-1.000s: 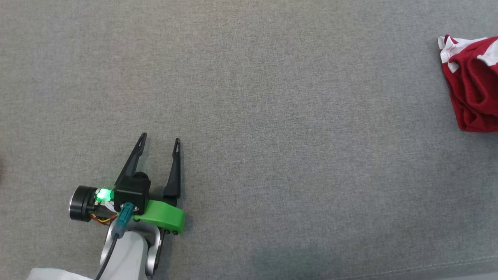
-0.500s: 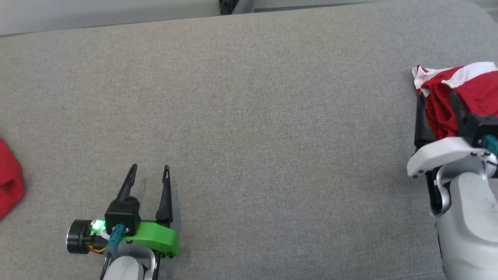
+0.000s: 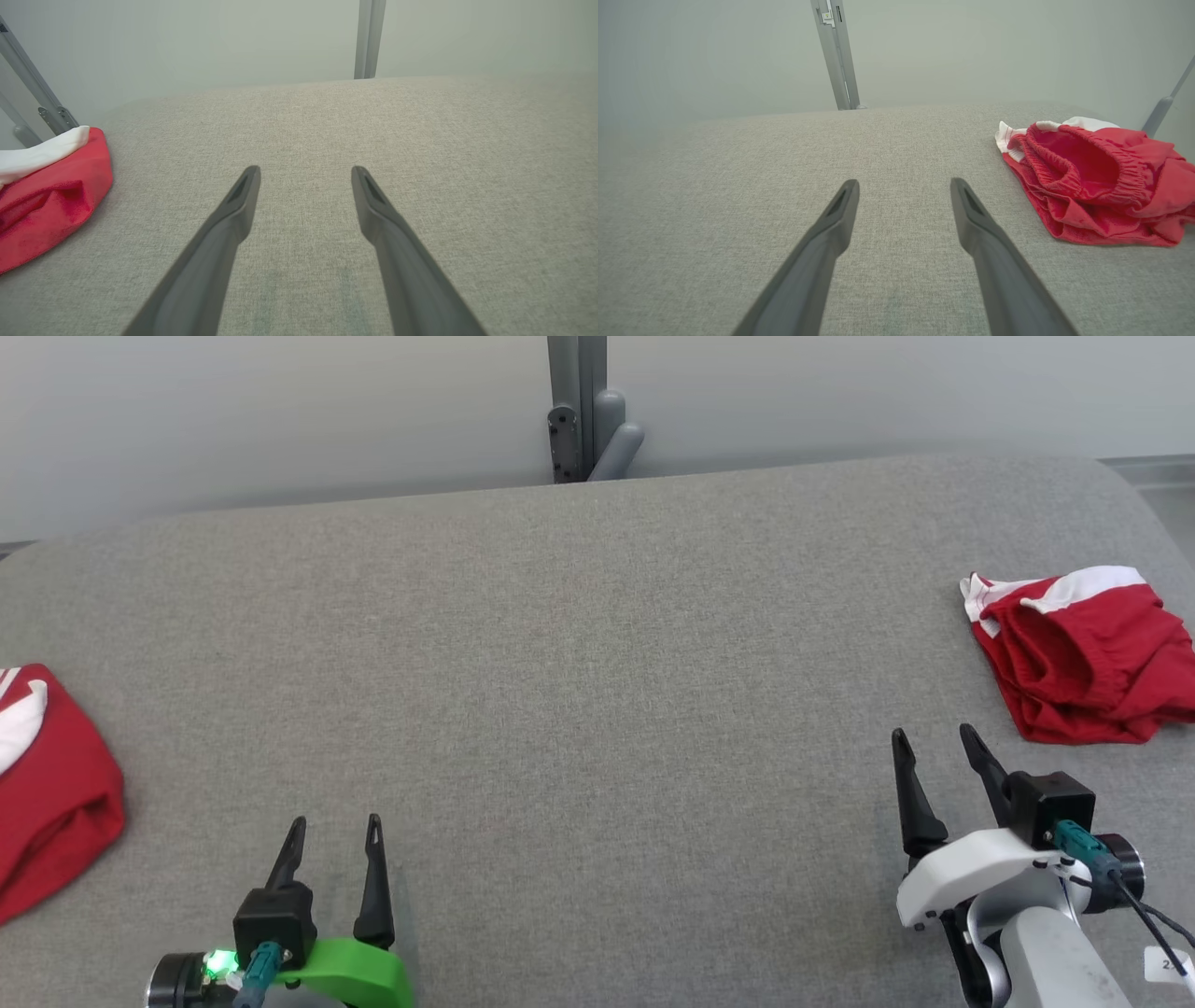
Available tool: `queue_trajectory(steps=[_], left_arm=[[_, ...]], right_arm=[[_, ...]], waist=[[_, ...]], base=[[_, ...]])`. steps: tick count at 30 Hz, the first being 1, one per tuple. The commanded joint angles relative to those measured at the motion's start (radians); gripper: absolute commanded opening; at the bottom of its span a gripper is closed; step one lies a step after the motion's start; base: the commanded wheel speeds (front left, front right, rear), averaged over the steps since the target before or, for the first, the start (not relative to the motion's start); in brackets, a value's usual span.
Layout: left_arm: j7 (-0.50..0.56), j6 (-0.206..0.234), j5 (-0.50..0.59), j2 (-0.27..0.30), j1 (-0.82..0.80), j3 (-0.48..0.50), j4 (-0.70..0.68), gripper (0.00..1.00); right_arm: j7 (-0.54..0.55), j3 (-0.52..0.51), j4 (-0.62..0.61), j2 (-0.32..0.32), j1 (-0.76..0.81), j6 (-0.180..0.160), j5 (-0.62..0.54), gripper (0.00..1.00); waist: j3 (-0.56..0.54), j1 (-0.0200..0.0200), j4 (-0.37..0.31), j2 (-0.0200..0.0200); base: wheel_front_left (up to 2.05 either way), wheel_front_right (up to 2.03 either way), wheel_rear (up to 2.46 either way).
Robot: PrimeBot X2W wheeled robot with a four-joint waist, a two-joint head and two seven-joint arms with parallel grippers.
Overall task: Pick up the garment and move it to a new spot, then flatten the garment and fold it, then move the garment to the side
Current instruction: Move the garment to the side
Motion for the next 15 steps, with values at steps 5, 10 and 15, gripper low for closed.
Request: queue_trajectory(steps=[5, 10, 15], left_arm=[[0.000, 0.009, -0.014, 0.000, 0.039, 0.015, -0.010, 1.00], [0.000, 0.016, -0.033, 0.000, 0.053, 0.016, -0.026, 1.00], [0.000, 0.017, -0.040, 0.000, 0.061, 0.023, -0.039, 1.00]], right_arm=[[0.000, 0.027, -0.053, -0.001, 0.057, -0.001, 0.028, 1.00], [0.000, 0.055, -0.111, -0.001, 0.090, -0.001, 0.054, 1.00], [0.000, 0.064, -0.148, -0.001, 0.110, -0.001, 0.062, 1.00]], waist=[[-0.066, 0.0000, 0.014, 0.0088], [-0.083, 0.0000, 0.020, 0.0088], [-0.087, 0.0000, 0.024, 0.0088]], base=[[0.00, 0.00, 0.00], [0.00, 0.00, 0.00], [0.00, 0.00, 0.00]])
